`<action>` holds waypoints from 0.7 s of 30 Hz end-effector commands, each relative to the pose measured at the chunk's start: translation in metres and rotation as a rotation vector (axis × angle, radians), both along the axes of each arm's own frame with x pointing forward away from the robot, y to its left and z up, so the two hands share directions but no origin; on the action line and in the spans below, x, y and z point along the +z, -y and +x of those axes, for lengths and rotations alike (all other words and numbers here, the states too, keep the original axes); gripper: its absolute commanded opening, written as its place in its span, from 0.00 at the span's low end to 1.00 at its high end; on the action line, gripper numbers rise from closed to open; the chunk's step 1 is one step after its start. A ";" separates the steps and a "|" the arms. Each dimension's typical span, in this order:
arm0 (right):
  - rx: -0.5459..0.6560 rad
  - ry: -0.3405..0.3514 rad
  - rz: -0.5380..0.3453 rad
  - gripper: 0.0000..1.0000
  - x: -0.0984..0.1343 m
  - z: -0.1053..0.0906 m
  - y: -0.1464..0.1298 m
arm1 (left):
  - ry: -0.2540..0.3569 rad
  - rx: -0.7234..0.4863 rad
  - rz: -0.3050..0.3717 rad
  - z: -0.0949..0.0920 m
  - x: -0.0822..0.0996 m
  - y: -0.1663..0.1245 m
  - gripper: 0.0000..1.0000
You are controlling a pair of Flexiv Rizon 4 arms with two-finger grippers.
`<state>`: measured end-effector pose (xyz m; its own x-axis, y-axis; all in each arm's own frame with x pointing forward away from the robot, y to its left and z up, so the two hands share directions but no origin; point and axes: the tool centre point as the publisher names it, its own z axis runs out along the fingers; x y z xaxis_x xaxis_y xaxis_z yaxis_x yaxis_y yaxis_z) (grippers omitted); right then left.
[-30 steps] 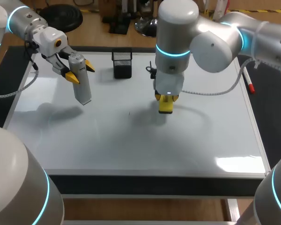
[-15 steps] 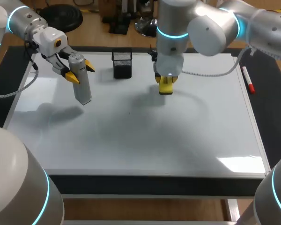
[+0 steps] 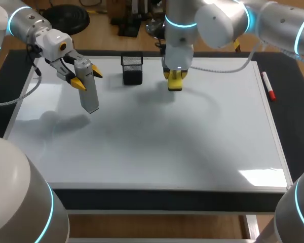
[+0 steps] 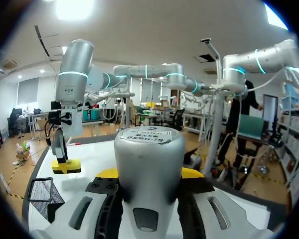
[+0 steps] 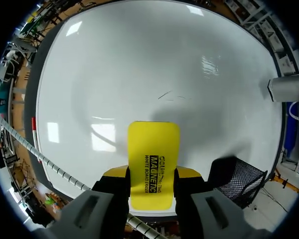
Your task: Pick up the inspection probe, press it on each red-marked spot on the whiteboard one by one, put down the probe, pick up the eraser, and wipe off all the red marks.
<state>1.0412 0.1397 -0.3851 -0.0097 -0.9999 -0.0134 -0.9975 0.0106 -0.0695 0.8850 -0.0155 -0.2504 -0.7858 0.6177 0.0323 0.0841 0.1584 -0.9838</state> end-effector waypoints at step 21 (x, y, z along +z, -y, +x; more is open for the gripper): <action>0.022 -0.013 -0.011 0.00 -0.028 0.039 -0.021 | 0.001 -0.002 0.000 0.000 0.001 0.000 0.00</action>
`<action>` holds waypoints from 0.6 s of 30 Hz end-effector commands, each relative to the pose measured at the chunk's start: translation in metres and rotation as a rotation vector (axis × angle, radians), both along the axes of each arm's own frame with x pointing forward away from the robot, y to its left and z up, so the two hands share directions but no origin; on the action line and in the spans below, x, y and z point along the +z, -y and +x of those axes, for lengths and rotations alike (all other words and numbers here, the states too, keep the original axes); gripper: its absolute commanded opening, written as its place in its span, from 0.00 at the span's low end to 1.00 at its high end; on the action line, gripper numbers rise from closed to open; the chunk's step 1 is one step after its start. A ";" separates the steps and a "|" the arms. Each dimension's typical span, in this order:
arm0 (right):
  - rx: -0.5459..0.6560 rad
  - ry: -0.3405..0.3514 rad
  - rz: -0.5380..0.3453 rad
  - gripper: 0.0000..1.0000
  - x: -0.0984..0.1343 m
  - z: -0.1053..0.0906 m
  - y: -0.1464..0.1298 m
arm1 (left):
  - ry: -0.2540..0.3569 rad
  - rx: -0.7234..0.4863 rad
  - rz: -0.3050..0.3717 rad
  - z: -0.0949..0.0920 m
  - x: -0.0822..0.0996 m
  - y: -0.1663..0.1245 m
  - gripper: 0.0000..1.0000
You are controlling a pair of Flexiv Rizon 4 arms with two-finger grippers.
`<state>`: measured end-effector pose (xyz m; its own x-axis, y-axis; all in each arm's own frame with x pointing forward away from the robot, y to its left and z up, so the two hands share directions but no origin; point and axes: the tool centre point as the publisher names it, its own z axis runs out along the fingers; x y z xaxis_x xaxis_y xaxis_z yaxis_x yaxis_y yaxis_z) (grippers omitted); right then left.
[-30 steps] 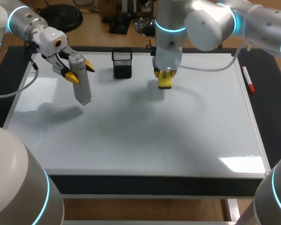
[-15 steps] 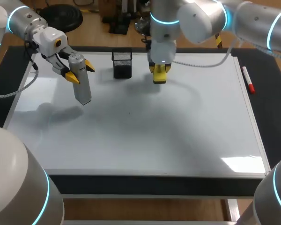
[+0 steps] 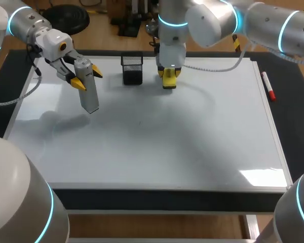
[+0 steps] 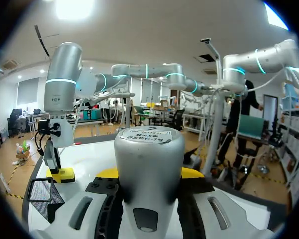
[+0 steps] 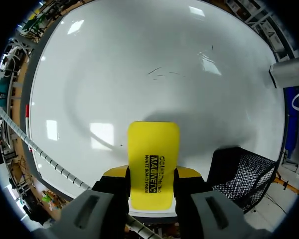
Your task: Pick up the inspection probe, press it on each red-marked spot on the whiteboard one by one, put down the probe, pick up the eraser, and wipe off all the red marks.
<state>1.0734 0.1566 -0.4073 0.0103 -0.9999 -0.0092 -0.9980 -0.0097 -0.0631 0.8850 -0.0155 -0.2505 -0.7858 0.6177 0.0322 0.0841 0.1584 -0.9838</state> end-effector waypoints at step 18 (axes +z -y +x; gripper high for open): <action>-0.030 -0.005 -0.007 1.00 -0.011 0.010 -0.004 | 0.001 -0.002 0.000 0.000 0.001 0.000 0.00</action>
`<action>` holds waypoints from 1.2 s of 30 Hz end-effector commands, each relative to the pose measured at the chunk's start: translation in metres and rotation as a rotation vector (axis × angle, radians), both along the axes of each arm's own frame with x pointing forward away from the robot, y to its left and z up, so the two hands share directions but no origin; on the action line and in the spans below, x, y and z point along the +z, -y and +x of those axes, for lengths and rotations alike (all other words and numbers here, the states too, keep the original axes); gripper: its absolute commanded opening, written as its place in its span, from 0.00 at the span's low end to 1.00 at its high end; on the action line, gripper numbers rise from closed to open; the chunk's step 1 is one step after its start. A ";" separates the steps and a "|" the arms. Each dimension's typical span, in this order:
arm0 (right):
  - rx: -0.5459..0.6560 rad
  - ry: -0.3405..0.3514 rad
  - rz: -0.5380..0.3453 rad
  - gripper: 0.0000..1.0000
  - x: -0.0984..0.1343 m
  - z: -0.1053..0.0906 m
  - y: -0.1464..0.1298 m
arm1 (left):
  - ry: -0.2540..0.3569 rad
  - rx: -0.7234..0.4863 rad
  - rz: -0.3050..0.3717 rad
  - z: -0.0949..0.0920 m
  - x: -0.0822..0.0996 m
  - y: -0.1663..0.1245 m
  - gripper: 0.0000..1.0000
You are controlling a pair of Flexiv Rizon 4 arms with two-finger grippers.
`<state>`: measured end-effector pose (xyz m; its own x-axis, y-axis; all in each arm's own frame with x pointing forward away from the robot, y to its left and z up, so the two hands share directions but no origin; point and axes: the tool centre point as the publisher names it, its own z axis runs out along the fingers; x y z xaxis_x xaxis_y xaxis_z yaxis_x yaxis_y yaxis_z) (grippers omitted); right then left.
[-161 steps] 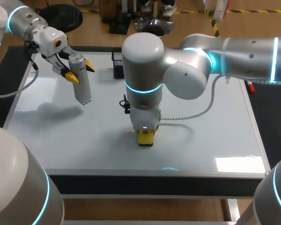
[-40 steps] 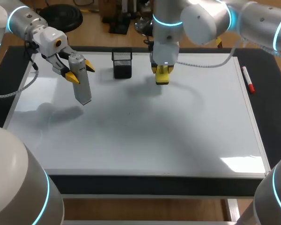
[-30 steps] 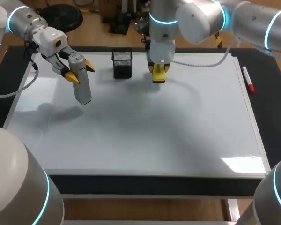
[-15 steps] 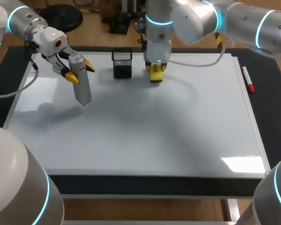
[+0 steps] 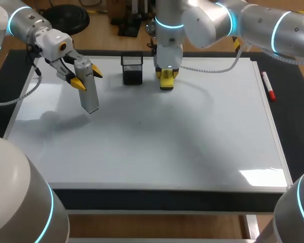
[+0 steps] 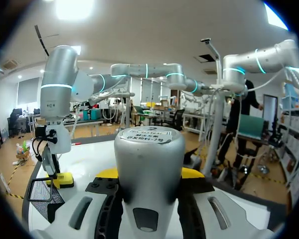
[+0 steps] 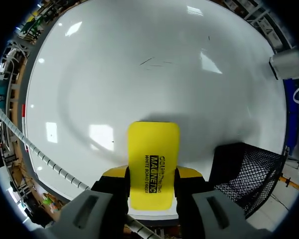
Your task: Pick up the inspection probe, press it on each red-marked spot on the whiteboard one by one, put down the probe, pick up the eraser, and wipe off all the red marks.
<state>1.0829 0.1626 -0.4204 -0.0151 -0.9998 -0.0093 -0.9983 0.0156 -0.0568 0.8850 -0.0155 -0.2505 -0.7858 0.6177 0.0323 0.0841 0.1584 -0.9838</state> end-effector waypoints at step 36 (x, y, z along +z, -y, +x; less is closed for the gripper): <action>-0.844 -0.114 0.108 1.00 0.091 0.021 0.044 | 0.001 -0.002 0.000 0.000 0.001 0.000 0.00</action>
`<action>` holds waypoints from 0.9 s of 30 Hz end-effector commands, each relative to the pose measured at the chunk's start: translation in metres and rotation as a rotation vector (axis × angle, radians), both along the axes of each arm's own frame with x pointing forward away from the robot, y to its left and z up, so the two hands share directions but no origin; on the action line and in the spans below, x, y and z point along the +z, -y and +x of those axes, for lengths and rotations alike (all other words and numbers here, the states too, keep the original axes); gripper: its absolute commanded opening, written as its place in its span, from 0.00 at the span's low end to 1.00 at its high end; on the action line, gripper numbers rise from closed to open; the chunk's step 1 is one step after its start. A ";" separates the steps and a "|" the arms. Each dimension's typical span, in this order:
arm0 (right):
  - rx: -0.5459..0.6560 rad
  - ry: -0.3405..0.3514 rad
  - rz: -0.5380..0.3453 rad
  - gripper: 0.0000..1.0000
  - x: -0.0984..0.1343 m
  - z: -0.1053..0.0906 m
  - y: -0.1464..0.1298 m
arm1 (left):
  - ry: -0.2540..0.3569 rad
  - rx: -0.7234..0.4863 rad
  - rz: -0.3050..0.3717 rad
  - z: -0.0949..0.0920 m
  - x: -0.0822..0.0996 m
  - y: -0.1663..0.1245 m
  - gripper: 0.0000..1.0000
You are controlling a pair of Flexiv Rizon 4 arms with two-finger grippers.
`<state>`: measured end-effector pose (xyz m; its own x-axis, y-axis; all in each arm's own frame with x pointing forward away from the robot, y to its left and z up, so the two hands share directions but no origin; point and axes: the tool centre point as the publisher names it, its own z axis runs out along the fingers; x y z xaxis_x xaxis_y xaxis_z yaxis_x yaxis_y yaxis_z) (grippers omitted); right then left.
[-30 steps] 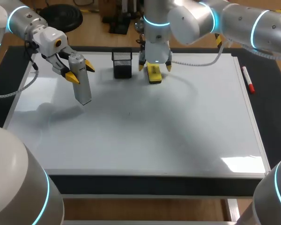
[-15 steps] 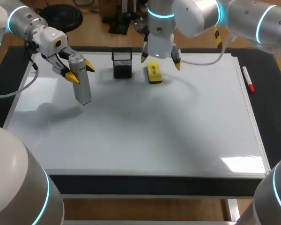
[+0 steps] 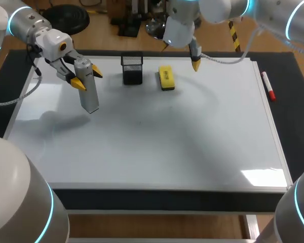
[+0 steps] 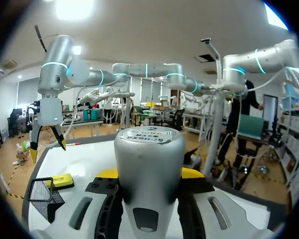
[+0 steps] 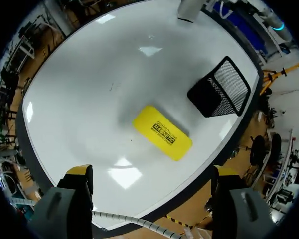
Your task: Pick up the inspection probe, press it on each red-marked spot on the whiteboard one by one, put down the probe, pick up the eraser, and wipe off all the red marks.
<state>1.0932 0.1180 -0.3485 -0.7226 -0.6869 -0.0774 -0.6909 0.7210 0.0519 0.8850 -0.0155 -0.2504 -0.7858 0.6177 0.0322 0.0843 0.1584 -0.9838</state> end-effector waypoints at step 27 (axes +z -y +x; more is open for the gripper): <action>-0.307 -0.062 0.249 1.00 0.107 0.029 0.000 | 0.001 -0.002 0.000 0.000 0.001 0.000 0.00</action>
